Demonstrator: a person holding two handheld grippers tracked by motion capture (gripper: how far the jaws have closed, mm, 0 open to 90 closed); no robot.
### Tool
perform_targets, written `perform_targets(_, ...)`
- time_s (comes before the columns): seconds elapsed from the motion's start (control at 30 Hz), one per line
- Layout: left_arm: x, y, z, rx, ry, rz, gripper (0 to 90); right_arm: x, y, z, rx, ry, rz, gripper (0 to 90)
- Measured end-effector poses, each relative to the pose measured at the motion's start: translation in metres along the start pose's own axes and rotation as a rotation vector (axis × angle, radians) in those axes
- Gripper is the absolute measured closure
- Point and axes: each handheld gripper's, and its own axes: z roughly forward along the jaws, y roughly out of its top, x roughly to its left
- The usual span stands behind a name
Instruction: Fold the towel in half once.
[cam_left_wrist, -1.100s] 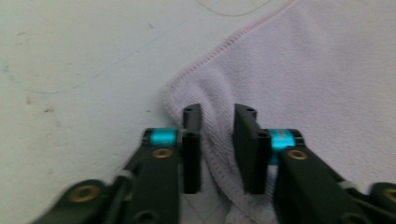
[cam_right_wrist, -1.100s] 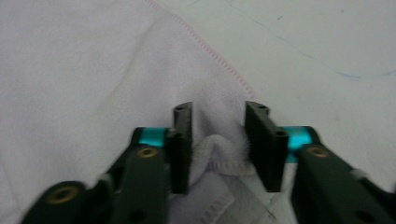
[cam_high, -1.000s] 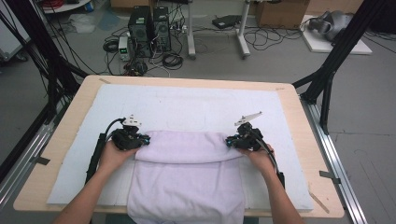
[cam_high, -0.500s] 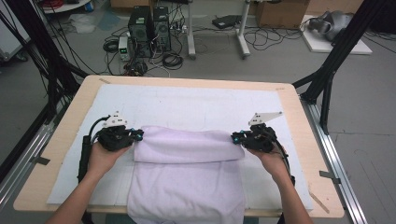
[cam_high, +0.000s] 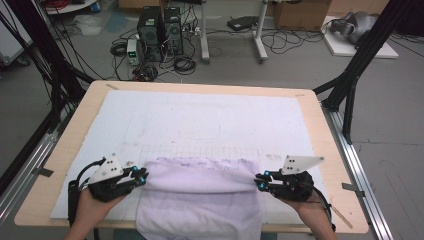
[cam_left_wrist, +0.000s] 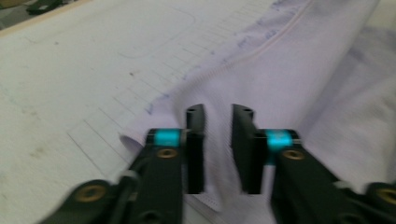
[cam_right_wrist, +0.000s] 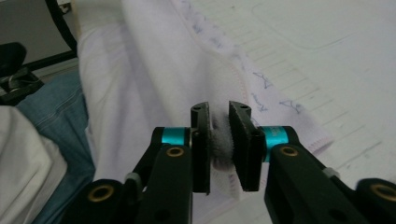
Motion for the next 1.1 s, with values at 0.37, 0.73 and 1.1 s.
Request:
perform_targets(0.37, 0.008, -0.006, 0.039, 0.106, -0.065, -0.053, 52.6, -0.015, -0.003, 0.046, 0.081, -0.001, 0.044, 56.8)
perform_targets(0.73, 0.011, -0.017, 0.046, 0.154, -0.131, -0.05, 86.3, -0.011, -0.02, 0.066, 0.179, 0.09, 0.012, 81.2)
perform_targets(1.1, -0.018, -0.013, -0.005, 0.089, -0.149, 0.006, 83.6, 0.014, -0.014, 0.029, 0.126, 0.131, -0.02, 69.9)
